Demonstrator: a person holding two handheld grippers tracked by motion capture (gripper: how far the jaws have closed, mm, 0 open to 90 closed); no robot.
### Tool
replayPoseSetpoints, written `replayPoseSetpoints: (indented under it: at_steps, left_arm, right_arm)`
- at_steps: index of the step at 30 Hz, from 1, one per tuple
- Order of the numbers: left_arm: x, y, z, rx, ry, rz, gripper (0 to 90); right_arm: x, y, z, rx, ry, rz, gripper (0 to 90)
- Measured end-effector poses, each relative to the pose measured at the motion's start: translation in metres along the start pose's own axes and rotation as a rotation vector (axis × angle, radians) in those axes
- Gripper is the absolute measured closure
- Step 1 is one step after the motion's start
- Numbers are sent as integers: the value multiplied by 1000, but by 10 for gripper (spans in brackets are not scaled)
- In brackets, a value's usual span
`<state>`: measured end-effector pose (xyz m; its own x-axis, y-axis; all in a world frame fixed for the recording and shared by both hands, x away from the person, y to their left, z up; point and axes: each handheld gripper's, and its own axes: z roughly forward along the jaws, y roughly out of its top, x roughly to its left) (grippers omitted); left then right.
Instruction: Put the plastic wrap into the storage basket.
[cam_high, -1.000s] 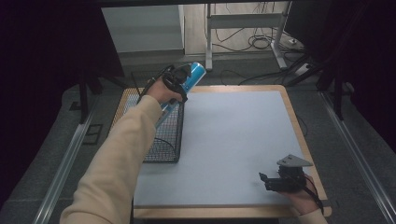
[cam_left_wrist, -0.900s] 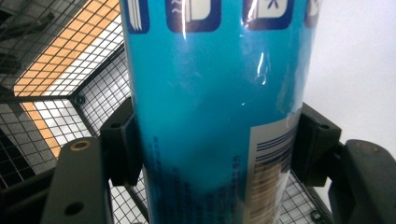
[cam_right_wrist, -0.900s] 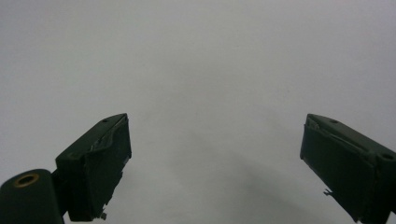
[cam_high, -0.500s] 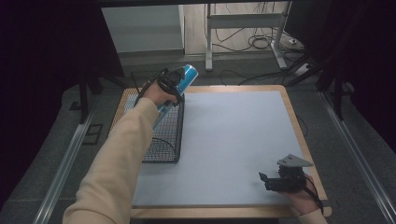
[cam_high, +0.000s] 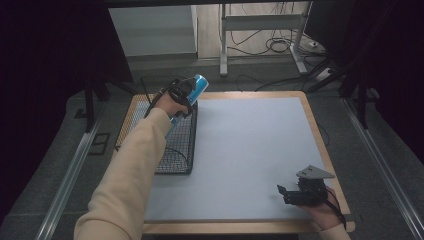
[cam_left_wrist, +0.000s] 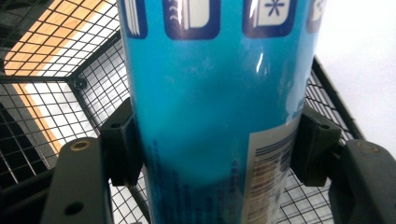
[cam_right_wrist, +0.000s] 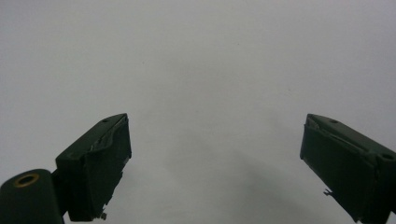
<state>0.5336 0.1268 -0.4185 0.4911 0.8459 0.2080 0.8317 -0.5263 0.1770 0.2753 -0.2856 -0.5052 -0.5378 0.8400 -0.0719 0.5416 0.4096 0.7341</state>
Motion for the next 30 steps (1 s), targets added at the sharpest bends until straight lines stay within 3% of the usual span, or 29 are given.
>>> replayPoseSetpoints:
  at_steps: [9, 18, 26, 30]
  left_arm:
    - [2, 1, 10, 6, 7, -11, 313]
    - [6, 1, 16, -18, 23, -40, 311]
    - [5, 0, 13, -32, 37, -37, 299]
    - [6, -1, 6, -50, 29, -53, 238]
  right_arm:
    - [0, 0, 0, 1, -1, 0, 90]
    - [1, 0, 0, 2, -3, -2, 90]
    - [1, 0, 0, 2, -2, -4, 90]
    - [1, 0, -1, 1, -3, -4, 90]
